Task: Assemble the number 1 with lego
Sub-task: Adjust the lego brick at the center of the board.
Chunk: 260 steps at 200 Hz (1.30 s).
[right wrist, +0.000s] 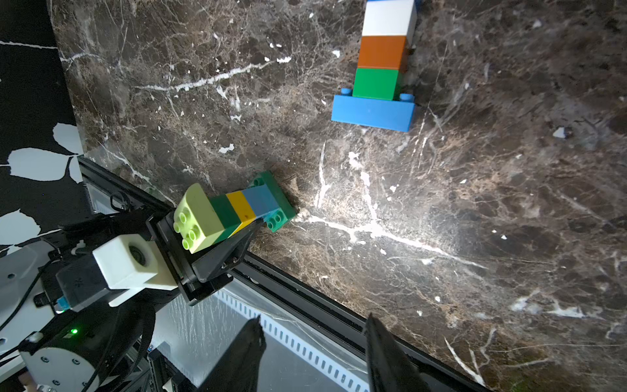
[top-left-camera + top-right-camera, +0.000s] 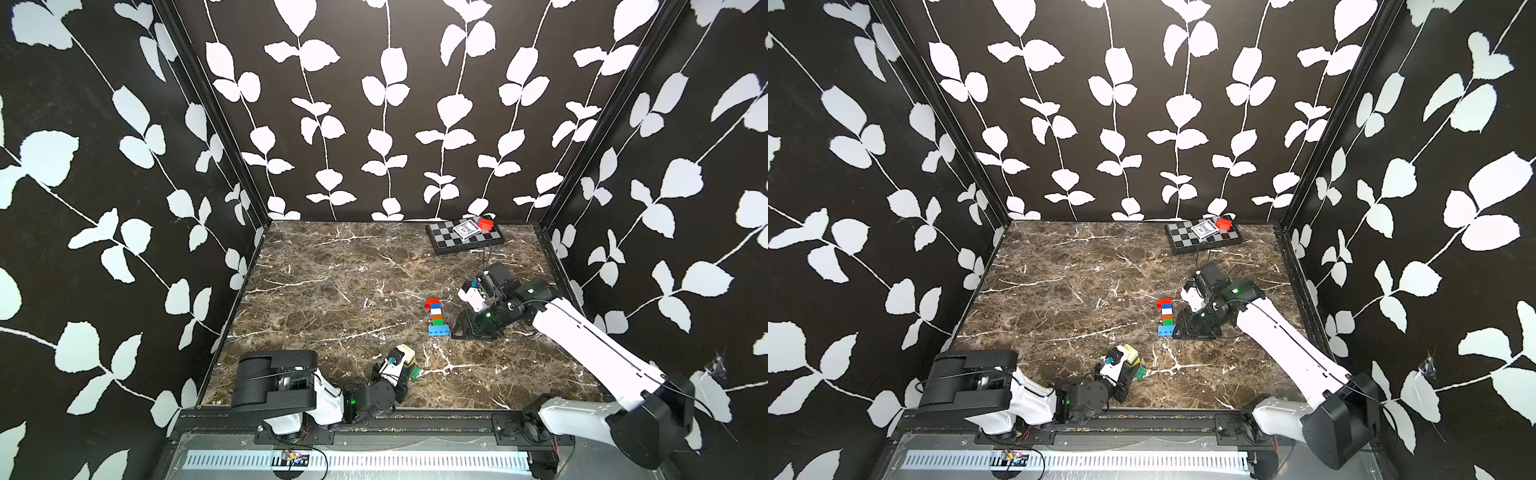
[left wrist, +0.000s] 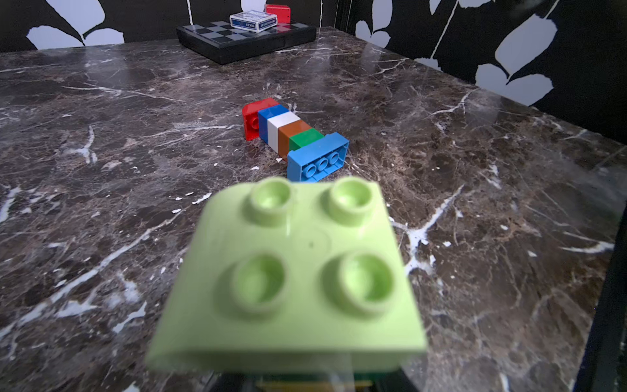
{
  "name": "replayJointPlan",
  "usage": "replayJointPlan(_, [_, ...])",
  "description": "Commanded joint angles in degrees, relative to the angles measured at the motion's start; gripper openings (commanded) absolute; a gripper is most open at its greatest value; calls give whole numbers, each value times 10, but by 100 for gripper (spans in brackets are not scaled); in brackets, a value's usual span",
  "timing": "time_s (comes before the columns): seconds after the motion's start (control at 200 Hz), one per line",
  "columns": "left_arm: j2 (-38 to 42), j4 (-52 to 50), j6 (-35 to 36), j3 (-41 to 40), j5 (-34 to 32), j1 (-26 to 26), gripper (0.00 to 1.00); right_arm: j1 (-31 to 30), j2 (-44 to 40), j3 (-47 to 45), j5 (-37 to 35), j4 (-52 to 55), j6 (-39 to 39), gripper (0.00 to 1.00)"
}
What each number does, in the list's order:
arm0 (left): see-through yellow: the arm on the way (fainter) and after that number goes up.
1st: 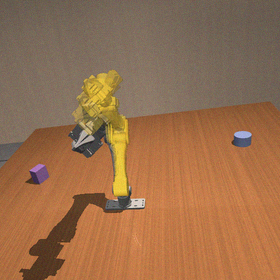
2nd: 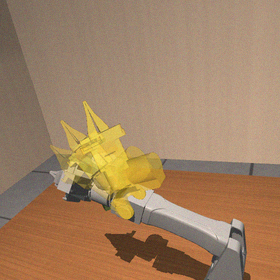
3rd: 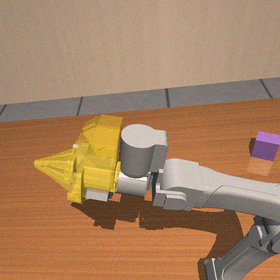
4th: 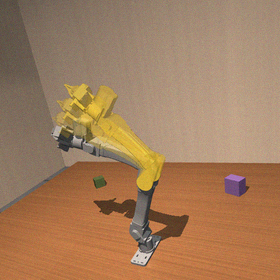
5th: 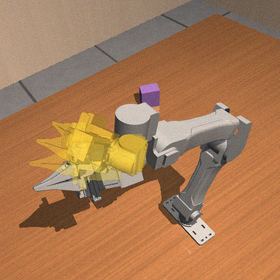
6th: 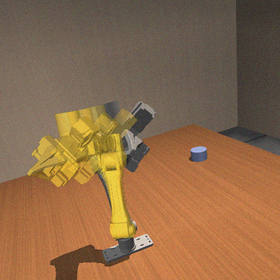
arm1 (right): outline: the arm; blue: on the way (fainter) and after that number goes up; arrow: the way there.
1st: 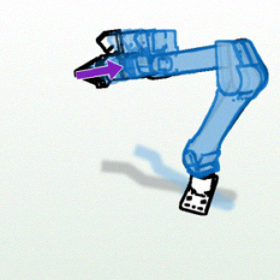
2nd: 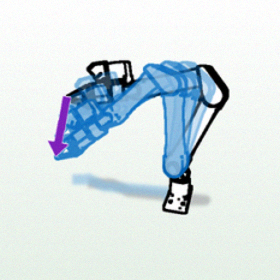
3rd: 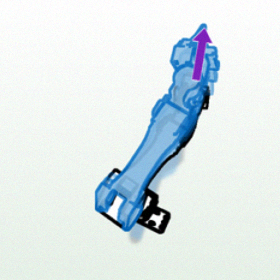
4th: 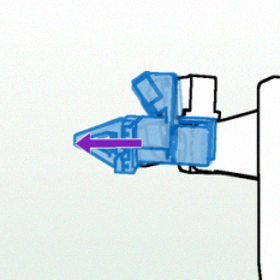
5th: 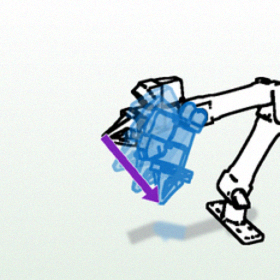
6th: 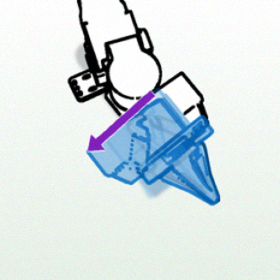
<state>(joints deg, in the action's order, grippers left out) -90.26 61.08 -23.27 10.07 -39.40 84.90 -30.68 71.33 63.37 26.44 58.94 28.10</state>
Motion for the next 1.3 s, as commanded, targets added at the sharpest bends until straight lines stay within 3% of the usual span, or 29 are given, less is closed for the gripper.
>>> replayJointPlan(0.0, [28,-15,19,5,-3,-3,33,2,-3,-10,4,0,2,49])
replayJointPlan(0.155, [105,-123,16,21,-17,-3,29,3,-7,-8,-7,7,-1,50])
replayJointPlan(0.385, [330,-598,-97,118,-31,-7,19,24,-15,-23,-13,8,0,49])
replayJointPlan(0.58, [437,-857,-204,201,-5,-34,0,45,-22,-38,-4,-7,2,49])
replayJointPlan(0.645, [443,-922,-221,242,14,-56,0,52,-23,-42,0,-13,2,49])
replayJointPlan(0.82, [378,-1034,-197,370,132,-166,0,71,-24,-51,13,-33,1,49])
replayJointPlan(1.045, [183,-1171,-125,574,340,-339,0,93,-19,-50,28,-54,0,49])
replayJointPlan(1.295, [-54,-1333,-14,793,468,-426,0,109,-36,-70,30,-84,19,49])
